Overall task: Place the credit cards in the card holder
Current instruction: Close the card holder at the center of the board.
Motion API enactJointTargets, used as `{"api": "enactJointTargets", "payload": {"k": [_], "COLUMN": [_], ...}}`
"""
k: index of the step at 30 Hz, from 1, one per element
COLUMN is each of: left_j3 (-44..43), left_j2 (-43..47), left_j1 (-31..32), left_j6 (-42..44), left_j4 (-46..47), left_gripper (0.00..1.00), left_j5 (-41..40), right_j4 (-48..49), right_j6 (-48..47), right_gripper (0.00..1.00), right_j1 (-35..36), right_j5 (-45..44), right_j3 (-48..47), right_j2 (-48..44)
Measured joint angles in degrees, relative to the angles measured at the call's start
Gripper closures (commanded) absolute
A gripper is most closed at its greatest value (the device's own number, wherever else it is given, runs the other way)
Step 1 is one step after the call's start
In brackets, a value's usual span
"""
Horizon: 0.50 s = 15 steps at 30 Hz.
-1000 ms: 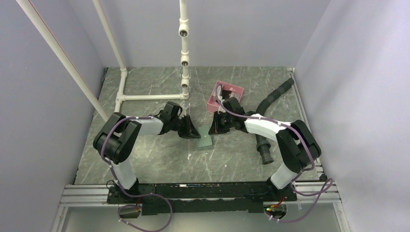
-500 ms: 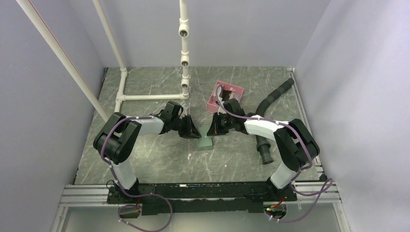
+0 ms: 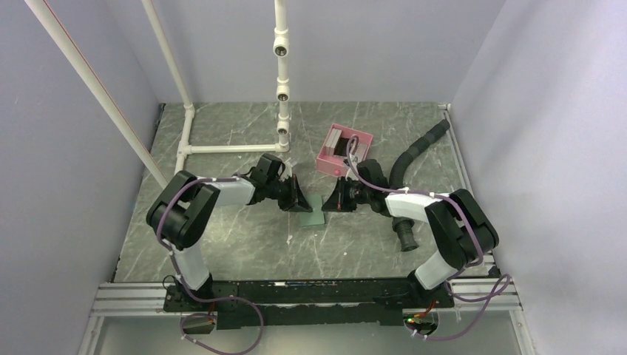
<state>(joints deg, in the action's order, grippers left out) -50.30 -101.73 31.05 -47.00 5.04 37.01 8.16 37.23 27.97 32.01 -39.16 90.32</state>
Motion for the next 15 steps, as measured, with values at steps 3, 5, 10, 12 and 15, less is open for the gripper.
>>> {"api": "enactJointTargets", "payload": {"k": [3,5,10,12,15], "left_j3": [-0.09,-0.15,-0.15,-0.15,-0.15], "left_j2": [-2.29,-2.38,-2.38,-2.38,-2.38], "left_j1": [-0.20,-0.26,-0.22,-0.22,-0.22], "left_j6": [0.22,0.44,0.83,0.85,0.85], "left_j4": [-0.96,-1.01,-0.98,-0.98,-0.98], "left_gripper": [0.97,0.98,0.98,0.98,0.98], "left_j5": [-0.81,-0.90,-0.94,-0.94,-0.98], "right_j4": [3.58,5.86,8.74,9.62,10.93], "right_j6": [1.49,2.54,3.82,4.00,4.44], "right_gripper": [1.00,1.00,1.00,1.00,1.00], "right_j1": [-0.98,-1.70,-2.67,-2.71,-2.71], "right_j5": [1.95,3.48,5.81,6.54,7.93], "right_j3": [1.62,2.62,3.23,3.23,3.17], "right_j2": [-0.11,-0.13,-0.07,0.39,1.97]}}
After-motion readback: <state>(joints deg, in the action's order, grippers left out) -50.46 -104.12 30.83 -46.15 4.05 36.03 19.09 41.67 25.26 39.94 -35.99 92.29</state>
